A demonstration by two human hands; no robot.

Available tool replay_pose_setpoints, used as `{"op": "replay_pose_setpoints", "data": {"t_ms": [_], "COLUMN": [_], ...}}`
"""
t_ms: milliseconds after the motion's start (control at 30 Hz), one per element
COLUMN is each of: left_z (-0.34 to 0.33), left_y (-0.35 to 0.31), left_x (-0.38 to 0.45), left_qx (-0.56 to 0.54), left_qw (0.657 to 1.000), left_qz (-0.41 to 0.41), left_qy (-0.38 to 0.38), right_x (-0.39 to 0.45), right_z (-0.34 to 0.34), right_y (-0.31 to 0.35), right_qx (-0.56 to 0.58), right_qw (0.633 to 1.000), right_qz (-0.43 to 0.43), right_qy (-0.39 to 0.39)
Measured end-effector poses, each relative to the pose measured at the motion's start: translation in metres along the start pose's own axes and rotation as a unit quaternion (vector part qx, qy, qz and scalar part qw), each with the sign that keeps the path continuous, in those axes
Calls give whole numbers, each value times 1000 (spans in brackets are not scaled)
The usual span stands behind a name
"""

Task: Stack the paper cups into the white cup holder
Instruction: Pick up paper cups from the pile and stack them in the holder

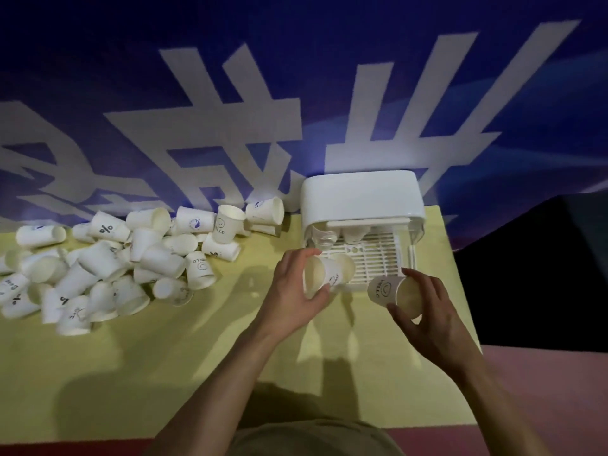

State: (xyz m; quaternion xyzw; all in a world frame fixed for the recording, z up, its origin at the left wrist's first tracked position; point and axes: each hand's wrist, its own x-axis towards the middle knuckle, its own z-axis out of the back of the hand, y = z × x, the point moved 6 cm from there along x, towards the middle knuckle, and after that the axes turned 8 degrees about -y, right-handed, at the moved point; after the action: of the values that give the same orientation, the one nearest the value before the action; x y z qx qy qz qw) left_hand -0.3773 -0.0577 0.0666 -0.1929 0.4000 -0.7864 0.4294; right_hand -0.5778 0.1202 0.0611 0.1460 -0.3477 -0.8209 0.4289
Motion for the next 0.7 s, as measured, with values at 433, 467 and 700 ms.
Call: {"op": "replay_pose_setpoints", "data": {"t_ms": [433, 467, 700], "left_z": [-86, -91, -123], "left_y": [8, 11, 35], "left_x": [46, 48, 65], "left_qx": [158, 170, 220], "left_qw": [983, 980, 960], "left_qz": [-56, -53, 7], "left_qy": [78, 84, 172], "right_x": [-7, -7, -2], "right_z": [-12, -12, -12], "right_y": [-45, -48, -65], "right_qx": [69, 71, 70], "right_qw": [996, 996, 993], "right_qz": [-51, -56, -90], "right_qy": [-12, -13, 0]}}
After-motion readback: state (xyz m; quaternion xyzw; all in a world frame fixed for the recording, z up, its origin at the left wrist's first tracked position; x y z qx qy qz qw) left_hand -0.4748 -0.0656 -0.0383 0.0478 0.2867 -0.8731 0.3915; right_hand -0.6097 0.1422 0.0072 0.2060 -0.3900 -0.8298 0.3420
